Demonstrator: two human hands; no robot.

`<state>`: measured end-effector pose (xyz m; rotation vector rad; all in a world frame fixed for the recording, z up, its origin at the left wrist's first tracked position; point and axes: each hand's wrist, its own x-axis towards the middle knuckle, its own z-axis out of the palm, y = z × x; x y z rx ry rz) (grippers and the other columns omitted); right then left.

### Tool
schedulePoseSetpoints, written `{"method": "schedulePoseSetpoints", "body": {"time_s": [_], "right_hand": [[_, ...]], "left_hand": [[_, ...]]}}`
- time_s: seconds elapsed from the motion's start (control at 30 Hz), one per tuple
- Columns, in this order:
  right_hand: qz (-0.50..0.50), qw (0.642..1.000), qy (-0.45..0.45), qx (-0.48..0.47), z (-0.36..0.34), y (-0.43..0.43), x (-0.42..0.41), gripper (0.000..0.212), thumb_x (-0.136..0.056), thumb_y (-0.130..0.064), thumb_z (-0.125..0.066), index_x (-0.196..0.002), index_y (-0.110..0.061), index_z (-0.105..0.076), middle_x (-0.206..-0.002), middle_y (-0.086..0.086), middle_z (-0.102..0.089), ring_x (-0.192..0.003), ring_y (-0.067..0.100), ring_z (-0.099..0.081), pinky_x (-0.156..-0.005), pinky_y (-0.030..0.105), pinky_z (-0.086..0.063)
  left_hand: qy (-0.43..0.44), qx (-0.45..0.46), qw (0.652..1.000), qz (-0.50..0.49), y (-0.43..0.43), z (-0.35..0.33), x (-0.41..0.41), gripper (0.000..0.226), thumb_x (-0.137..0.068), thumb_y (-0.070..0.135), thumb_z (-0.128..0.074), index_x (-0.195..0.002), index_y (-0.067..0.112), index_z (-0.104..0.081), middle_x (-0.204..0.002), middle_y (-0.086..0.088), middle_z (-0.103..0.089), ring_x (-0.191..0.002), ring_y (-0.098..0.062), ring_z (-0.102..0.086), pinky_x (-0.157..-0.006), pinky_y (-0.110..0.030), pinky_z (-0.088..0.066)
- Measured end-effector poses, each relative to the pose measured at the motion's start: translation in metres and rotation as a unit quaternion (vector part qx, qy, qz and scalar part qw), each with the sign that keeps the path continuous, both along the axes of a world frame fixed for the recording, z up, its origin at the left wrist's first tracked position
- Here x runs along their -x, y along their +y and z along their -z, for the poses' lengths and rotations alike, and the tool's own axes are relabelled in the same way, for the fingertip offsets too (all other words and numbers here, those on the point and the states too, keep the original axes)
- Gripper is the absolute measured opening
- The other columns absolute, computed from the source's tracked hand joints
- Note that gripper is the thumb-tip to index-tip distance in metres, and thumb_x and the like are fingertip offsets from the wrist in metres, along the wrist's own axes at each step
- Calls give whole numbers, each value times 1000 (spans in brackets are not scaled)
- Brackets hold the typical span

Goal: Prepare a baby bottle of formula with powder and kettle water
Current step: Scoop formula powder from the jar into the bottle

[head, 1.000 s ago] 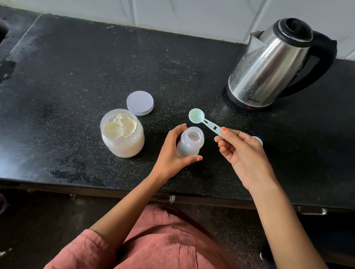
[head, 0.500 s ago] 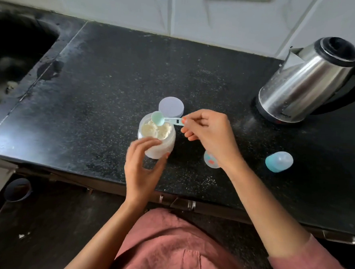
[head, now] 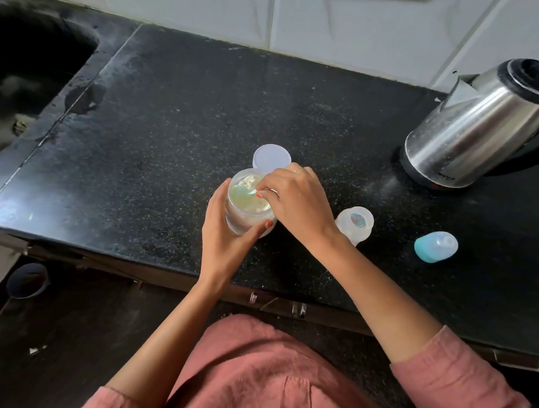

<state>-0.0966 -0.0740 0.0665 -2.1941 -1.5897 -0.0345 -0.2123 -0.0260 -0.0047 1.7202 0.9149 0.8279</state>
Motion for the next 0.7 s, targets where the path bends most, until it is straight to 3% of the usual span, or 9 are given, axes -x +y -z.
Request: {"method": "schedulePoseSetpoints", "body": {"time_s": [0.1,0.27,0.4,0.5,0.6,0.7], "right_hand": [[-8,1000,-11,23,-4,1,-1,4,-76,-9,-67,-76,-8,-71,-74,9,-71,-77,32,-60,-71,39,-41],[-29,991,-50,118,-14,5,-3,21,-91,-11,-50,-102,-9,-68,-102,7,-68,-102,26,-52,-87,35,-35],[-37,986,-49,154,-17,10,1,18,-88,-5,-52,-101,-4,-65,-106,10,-63,-102,24,-51,-85,32,-43],[-46,985,-36,160,-18,10,2,22,-92,-13,-51,-107,-3,-63,-111,10,-59,-104,23,-51,-86,29,-42],[-44,986,6,159,-16,5,-1,29,-96,-18,-44,-111,-1,-62,-114,12,-57,-106,23,-51,-89,33,-45],[-9,988,114,99,-15,-4,-7,26,-95,-14,-46,-106,1,-65,-113,12,-59,-100,24,-58,-87,36,-47]], "left_hand": [[0,-4,1000,-3,0,-1,-1,82,-64,29,-81,-134,15,-41,-135,1,-47,-121,-3,-43,-104,-24,-36],[3,-3,1000,-8,0,-2,-1,81,-63,34,-78,-133,16,-42,-135,1,-48,-121,-4,-44,-103,-24,-36],[6,-6,1000,-5,-1,-2,-1,79,-65,36,-77,-133,18,-42,-134,2,-48,-122,-6,-45,-103,-30,-38],[10,-8,1000,-9,-2,-4,0,79,-65,35,-78,-133,18,-42,-134,3,-48,-122,-5,-44,-103,-28,-37],[15,-5,1000,-8,-2,-4,1,80,-68,26,-81,-135,17,-39,-137,2,-46,-124,-6,-42,-105,-29,-36],[31,-12,999,-9,-4,-6,1,85,-69,24,-81,-139,15,-34,-142,0,-40,-130,-8,-37,-109,-31,-32]]}}
